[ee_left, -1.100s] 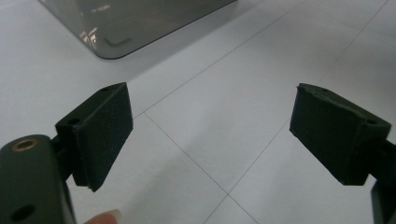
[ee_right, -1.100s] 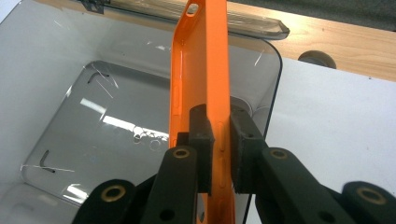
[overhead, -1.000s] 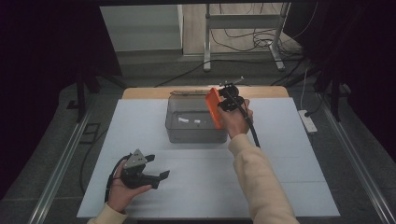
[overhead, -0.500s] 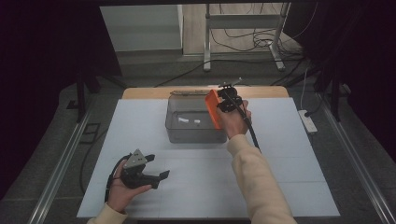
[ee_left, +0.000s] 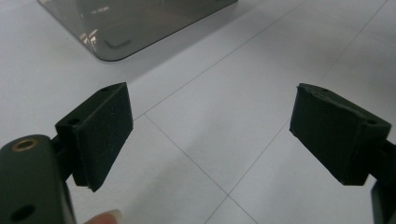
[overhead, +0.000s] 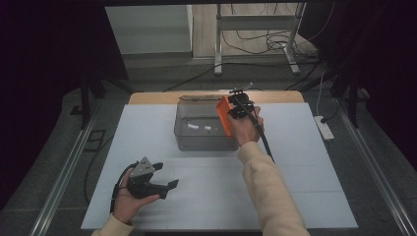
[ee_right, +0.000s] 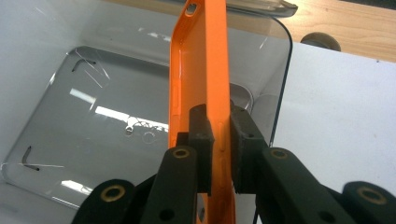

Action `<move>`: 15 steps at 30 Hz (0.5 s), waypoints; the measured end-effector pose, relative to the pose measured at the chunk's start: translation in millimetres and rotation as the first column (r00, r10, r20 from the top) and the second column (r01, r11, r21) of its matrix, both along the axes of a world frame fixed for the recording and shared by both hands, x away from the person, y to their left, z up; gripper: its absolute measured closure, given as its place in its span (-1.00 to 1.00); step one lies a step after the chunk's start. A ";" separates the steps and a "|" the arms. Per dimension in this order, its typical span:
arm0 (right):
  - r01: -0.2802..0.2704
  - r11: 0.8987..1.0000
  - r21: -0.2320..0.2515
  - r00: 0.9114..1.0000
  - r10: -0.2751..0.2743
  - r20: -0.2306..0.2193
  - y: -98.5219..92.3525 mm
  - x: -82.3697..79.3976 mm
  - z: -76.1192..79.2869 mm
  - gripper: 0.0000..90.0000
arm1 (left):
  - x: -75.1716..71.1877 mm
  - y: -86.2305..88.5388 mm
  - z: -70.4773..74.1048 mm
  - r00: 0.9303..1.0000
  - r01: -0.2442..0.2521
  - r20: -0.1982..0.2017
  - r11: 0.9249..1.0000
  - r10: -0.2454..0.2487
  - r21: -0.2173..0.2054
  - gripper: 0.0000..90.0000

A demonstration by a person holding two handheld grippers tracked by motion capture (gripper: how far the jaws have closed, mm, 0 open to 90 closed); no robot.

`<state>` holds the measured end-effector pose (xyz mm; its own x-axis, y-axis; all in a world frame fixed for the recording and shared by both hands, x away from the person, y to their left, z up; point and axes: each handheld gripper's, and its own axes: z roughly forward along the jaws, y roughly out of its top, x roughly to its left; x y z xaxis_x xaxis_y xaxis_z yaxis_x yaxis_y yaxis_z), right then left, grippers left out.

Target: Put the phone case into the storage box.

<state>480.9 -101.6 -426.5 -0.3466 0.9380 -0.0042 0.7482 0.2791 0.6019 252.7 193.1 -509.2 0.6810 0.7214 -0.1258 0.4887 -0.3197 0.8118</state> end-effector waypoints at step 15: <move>0.009 1.000 -0.030 1.000 -0.009 -0.022 2.7 1.3 -6.8 0.80 | -0.2 0.3 0.3 1.000 0.001 0.002 1.000 -0.001 0.000 -0.70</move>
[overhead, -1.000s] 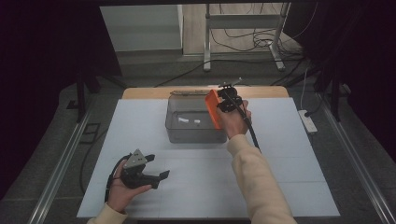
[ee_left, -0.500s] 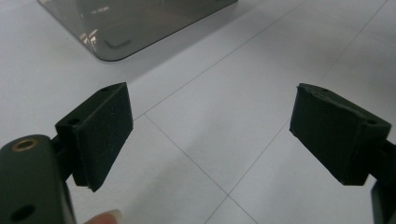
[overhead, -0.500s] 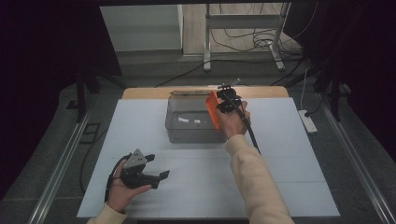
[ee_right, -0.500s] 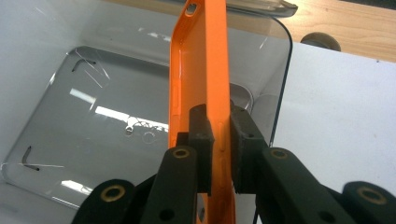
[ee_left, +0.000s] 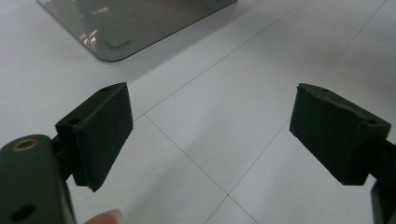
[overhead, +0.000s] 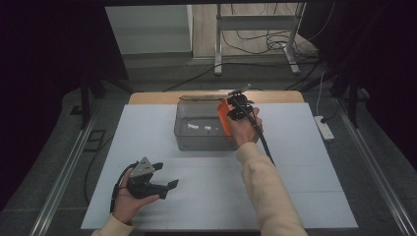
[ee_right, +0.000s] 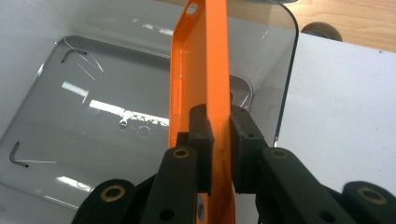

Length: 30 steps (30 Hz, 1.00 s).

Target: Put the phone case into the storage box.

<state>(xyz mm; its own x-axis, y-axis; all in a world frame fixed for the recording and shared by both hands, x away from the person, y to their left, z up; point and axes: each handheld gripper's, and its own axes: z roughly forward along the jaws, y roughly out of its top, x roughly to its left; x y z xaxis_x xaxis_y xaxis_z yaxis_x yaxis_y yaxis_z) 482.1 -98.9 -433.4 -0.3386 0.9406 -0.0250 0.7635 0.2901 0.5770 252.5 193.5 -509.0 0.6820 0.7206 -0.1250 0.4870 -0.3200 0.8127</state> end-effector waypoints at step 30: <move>0.025 0.999 -0.033 0.999 -0.026 -0.028 3.4 1.1 -7.6 0.79 | 0.2 -0.3 1.2 1.000 0.010 0.009 1.000 -0.010 0.000 -0.70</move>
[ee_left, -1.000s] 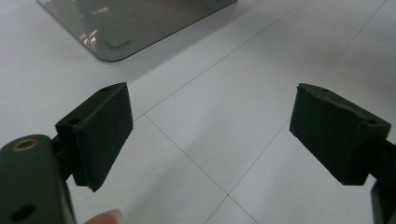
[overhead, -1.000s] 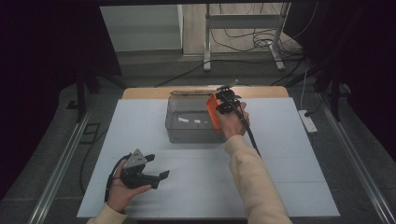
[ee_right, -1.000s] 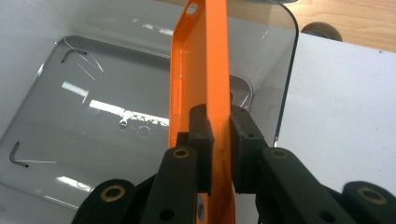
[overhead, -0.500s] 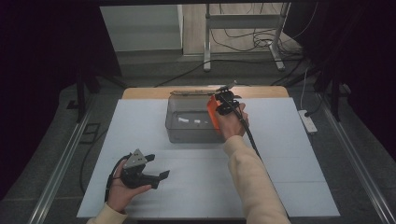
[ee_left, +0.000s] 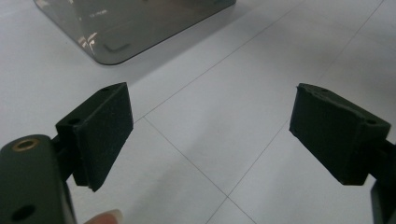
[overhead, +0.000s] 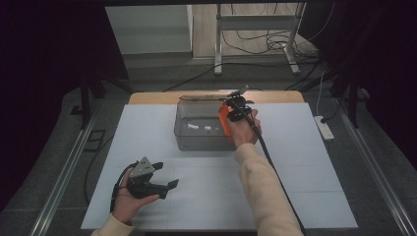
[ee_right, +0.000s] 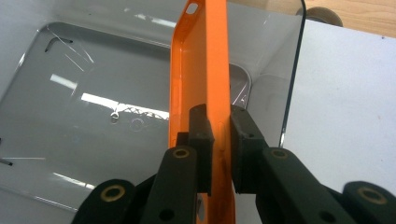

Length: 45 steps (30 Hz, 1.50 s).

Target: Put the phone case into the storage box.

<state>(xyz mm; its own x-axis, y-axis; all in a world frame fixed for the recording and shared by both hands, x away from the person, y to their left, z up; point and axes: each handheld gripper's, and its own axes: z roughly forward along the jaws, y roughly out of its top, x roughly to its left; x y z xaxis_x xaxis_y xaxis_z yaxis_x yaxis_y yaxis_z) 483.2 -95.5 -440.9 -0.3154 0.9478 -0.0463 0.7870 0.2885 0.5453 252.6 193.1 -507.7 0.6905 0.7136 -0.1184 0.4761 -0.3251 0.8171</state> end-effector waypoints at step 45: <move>0.035 0.995 -0.089 0.999 -0.036 -0.013 6.3 -2.9 -7.1 0.78 | 7.1 -6.7 1.5 0.999 0.052 0.010 0.999 -0.052 0.010 -0.70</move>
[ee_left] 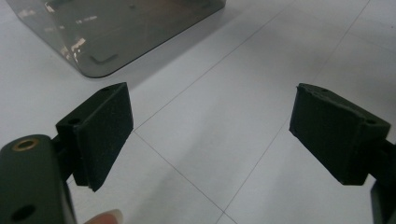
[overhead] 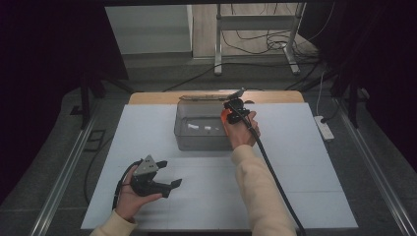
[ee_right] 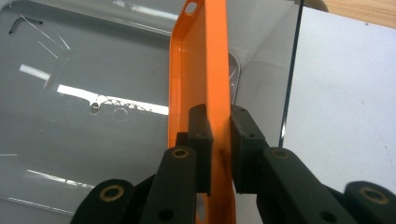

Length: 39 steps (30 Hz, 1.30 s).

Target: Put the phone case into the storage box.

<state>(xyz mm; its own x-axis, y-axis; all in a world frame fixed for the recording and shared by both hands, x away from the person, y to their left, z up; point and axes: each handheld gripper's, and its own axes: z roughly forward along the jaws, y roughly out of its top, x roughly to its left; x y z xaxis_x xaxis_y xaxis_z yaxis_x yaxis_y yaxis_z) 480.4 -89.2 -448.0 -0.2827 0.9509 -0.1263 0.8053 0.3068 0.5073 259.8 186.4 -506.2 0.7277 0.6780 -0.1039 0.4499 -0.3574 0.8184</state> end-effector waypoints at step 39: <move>-0.147 0.989 0.035 0.982 0.141 0.124 -3.7 -20.8 28.4 0.25 | 0.0 0.1 -0.2 1.000 0.000 0.002 1.000 0.000 0.005 -0.70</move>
